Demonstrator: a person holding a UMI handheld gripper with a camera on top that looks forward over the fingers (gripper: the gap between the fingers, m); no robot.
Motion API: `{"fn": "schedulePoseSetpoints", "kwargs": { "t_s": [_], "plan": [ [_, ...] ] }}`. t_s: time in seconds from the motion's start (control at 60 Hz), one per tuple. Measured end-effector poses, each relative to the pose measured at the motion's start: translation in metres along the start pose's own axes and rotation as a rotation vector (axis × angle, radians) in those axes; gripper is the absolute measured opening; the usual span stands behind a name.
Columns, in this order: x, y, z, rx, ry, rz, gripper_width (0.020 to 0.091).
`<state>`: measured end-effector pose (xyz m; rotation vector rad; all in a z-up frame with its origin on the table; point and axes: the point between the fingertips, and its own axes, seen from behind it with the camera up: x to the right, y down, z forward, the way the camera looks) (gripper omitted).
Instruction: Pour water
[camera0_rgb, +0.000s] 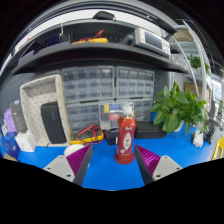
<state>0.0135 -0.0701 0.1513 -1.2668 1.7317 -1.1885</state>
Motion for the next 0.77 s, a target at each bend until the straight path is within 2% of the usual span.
{"fn": "schedulePoseSetpoints", "kwargs": {
  "t_s": [0.167,0.4,0.767],
  "plan": [
    [-0.042,-0.046,-0.053,0.018,-0.039,-0.007,0.0856],
    [-0.088,-0.082,-0.101,0.020,-0.106,-0.055,0.0858],
    [-0.107,-0.094,-0.134,0.037,-0.128,-0.047,0.0856]
  ]
}}
